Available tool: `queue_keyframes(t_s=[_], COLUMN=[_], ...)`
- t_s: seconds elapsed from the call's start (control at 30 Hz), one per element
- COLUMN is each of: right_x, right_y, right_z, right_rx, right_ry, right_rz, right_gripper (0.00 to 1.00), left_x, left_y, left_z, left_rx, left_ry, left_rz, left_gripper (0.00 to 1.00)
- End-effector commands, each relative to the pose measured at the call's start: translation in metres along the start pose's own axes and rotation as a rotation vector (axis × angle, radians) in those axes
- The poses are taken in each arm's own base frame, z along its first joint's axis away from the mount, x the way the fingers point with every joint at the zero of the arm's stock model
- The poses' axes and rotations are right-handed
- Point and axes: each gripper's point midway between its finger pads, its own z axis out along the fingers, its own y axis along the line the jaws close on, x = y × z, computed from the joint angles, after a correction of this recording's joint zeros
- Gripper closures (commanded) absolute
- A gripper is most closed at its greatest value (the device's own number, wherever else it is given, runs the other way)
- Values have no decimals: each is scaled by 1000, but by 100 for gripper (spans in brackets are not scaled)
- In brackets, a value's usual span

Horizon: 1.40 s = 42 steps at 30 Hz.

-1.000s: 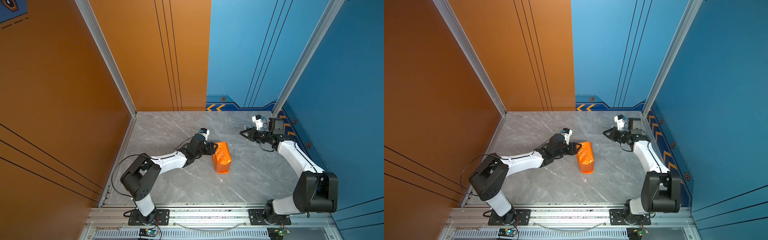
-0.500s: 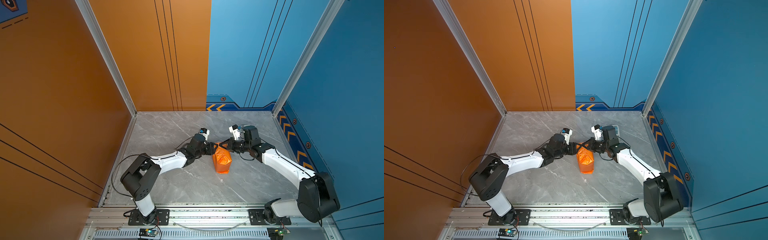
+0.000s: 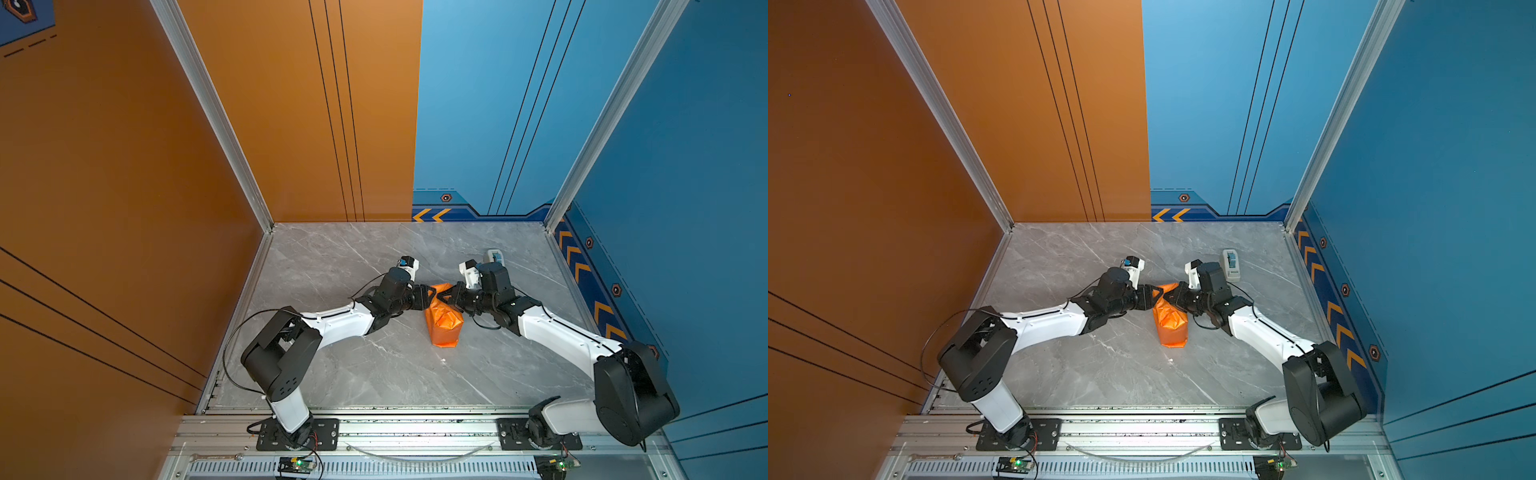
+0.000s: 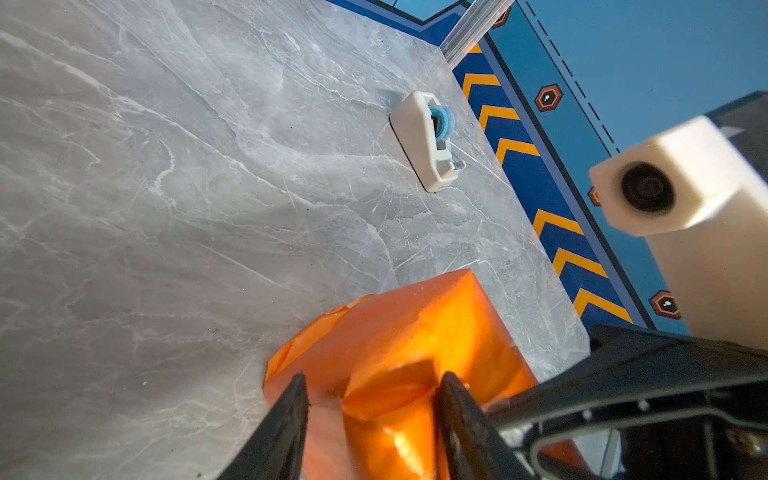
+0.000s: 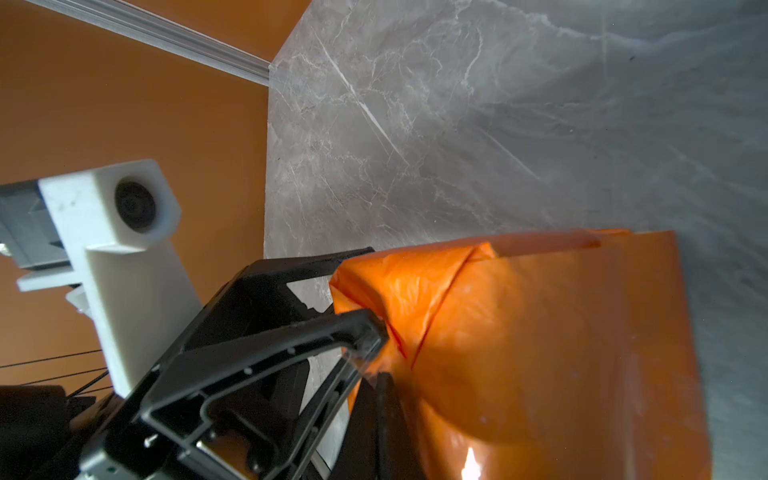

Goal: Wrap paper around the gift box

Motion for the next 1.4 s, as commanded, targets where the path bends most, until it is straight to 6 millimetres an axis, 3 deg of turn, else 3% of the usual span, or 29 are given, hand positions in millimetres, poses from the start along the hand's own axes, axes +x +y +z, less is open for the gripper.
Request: queue_keyframes(t_s=[0.0, 0.37, 0.63, 0.93, 1.07, 1.37], right_x=[-9, -10, 7, 21, 25, 31], right_y=[-1, -8, -49, -61, -64, -68], right_z=[0, 7, 7, -1, 1, 6], right_rx=[18, 48, 260, 456, 504, 509], right_ry=[-49, -43, 30, 80, 97, 122], right_rz=[-28, -56, -140, -293, -337, -314], right_gripper=[100, 100, 100, 100, 100, 100], left_x=[47, 47, 45, 43, 33, -11], left_y=[31, 30, 29, 29, 23, 1], left_z=[2, 3, 3, 1, -4, -28], left_rx=[-112, -111, -109, -107, -94, -38], left_ry=[142, 144, 140, 135, 106, -24], left_rz=[18, 18, 18, 18, 20, 58], left_gripper=[48, 48, 48, 48, 48, 47])
